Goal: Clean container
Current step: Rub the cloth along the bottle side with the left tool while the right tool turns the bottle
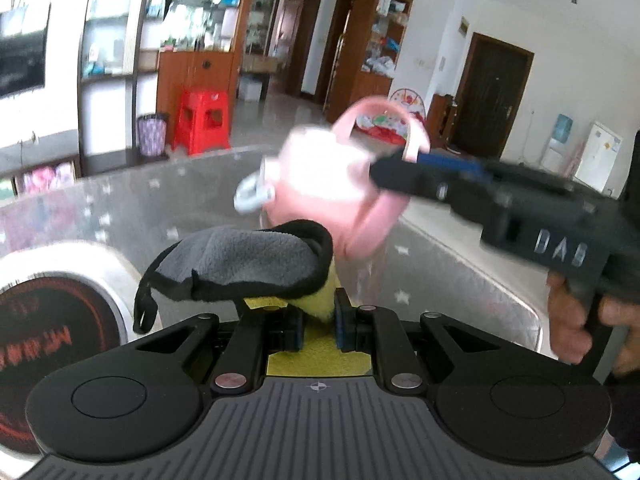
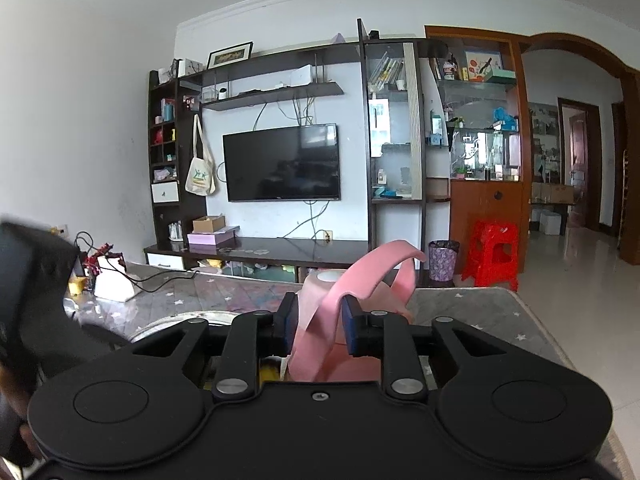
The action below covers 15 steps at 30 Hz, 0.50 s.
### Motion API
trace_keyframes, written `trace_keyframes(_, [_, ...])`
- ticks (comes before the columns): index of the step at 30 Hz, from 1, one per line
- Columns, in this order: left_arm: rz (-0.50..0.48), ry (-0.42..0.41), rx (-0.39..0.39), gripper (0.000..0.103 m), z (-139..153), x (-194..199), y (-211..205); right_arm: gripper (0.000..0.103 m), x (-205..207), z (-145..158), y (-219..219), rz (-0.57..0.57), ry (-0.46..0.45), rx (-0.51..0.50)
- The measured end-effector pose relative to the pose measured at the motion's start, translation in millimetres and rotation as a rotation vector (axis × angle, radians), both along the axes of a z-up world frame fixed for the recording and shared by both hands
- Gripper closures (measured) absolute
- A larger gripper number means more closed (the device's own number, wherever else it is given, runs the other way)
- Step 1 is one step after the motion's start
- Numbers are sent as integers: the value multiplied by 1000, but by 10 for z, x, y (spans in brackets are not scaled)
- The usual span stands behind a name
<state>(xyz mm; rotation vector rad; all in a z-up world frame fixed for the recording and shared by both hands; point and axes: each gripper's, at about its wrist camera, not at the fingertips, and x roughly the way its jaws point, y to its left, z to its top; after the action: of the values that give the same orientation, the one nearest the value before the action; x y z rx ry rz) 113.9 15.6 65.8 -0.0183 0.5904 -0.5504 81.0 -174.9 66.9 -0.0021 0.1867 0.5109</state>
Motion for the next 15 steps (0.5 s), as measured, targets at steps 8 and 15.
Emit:
trace_keyframes(8, [-14,-16,26,88,56,87,-35,77,-12,44,59,-16,-6,-13])
trace_keyframes(15, [-19,-11,36,88,4,97,-11,76,-52,52,86,-12,-7,-20])
